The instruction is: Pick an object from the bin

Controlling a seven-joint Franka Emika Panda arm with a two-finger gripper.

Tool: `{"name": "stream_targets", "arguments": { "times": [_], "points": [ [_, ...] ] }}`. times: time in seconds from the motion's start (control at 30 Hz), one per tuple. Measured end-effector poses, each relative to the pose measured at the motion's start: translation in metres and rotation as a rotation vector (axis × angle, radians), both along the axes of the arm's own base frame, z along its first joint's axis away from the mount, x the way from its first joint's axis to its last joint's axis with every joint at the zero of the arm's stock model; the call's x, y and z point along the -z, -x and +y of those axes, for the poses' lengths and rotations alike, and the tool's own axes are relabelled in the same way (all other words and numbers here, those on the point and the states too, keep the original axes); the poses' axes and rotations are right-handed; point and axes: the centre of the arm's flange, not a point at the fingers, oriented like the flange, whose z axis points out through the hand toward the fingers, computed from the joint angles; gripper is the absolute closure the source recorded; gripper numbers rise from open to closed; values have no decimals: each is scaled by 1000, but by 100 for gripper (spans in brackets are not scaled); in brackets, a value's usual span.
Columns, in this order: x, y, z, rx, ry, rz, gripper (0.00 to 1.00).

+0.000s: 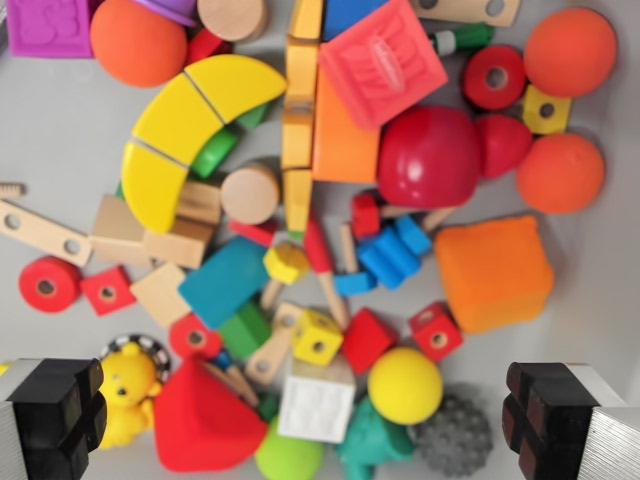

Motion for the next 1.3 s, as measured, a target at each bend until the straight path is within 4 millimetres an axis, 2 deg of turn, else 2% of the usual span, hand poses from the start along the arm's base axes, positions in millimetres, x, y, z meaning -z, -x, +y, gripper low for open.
{"name": "stream_targets", "arguments": {
  "times": [1.3],
  "points": [
    [20,6,18,-133,-2,5,0]
  ]
}}
